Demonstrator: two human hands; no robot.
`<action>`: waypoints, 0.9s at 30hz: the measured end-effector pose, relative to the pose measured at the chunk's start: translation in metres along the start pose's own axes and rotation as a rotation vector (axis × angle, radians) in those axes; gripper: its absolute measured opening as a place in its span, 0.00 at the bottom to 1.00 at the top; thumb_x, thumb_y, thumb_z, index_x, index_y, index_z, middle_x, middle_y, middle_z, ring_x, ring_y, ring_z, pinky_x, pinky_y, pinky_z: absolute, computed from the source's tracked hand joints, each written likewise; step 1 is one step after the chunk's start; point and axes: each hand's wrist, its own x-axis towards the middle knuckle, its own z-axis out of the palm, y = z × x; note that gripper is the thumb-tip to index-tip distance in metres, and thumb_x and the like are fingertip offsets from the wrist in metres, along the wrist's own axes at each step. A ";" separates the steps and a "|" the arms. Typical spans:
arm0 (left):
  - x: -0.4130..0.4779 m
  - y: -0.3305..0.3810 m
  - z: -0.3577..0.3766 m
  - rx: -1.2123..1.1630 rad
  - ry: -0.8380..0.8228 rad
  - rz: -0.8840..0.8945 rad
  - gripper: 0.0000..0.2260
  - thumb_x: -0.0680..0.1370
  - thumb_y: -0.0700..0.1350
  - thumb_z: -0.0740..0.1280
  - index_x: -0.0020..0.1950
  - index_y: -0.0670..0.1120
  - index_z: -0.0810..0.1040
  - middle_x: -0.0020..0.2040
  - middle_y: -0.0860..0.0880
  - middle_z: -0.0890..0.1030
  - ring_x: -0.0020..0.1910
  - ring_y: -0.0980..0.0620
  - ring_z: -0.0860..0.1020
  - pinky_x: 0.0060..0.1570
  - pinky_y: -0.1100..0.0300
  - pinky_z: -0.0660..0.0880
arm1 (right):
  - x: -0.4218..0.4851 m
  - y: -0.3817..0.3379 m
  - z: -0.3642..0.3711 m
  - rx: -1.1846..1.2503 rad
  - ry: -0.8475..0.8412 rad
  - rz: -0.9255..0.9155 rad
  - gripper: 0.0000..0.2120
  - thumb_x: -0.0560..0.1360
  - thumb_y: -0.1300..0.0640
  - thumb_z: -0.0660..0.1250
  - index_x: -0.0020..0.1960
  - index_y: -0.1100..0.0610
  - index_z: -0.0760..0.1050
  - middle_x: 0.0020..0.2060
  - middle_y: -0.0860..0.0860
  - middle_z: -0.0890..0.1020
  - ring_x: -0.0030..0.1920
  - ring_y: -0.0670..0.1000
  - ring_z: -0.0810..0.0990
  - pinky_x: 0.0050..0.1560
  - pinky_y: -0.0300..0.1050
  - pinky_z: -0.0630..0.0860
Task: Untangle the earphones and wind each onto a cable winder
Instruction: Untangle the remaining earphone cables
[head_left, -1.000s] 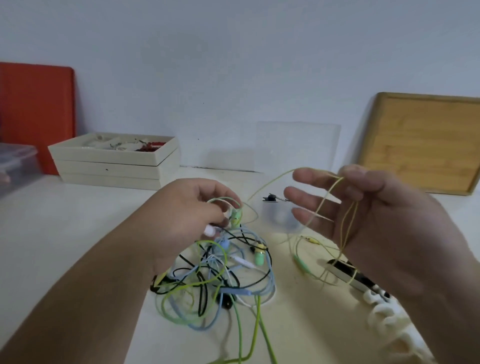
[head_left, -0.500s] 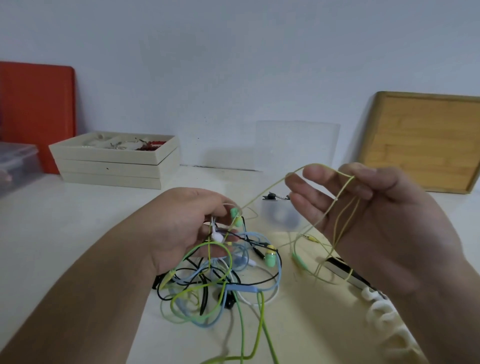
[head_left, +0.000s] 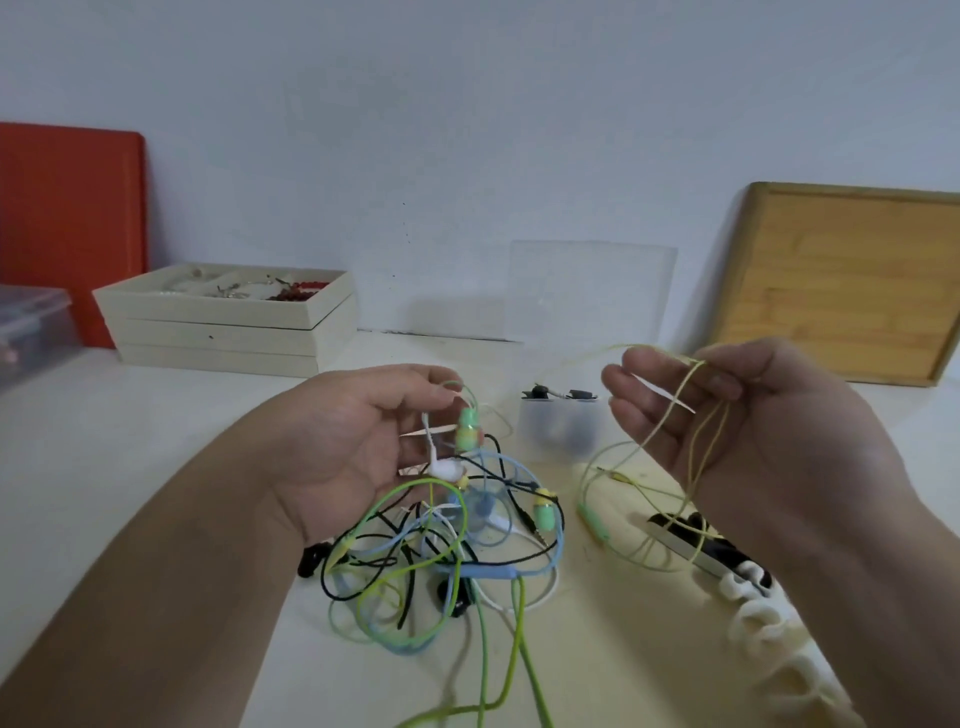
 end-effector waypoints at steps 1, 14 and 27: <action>0.000 0.000 0.001 -0.042 -0.002 -0.002 0.07 0.66 0.40 0.67 0.43 0.46 0.77 0.35 0.45 0.79 0.33 0.45 0.81 0.34 0.54 0.78 | 0.001 0.001 -0.001 -0.030 0.022 0.008 0.16 0.77 0.62 0.55 0.30 0.56 0.61 0.40 0.63 0.85 0.43 0.62 0.87 0.43 0.53 0.85; 0.015 -0.015 -0.008 0.823 0.532 0.309 0.04 0.73 0.42 0.73 0.42 0.51 0.81 0.34 0.50 0.79 0.33 0.47 0.79 0.33 0.58 0.71 | -0.008 0.002 0.005 -0.080 -0.220 -0.028 0.11 0.67 0.60 0.61 0.26 0.56 0.66 0.41 0.64 0.85 0.40 0.63 0.86 0.37 0.49 0.83; -0.002 -0.008 0.008 0.997 0.102 0.271 0.11 0.74 0.59 0.71 0.43 0.52 0.84 0.26 0.61 0.76 0.29 0.67 0.75 0.31 0.73 0.68 | -0.005 0.009 0.006 -0.071 -0.289 -0.049 0.11 0.69 0.60 0.60 0.28 0.57 0.66 0.40 0.63 0.83 0.47 0.66 0.85 0.47 0.53 0.84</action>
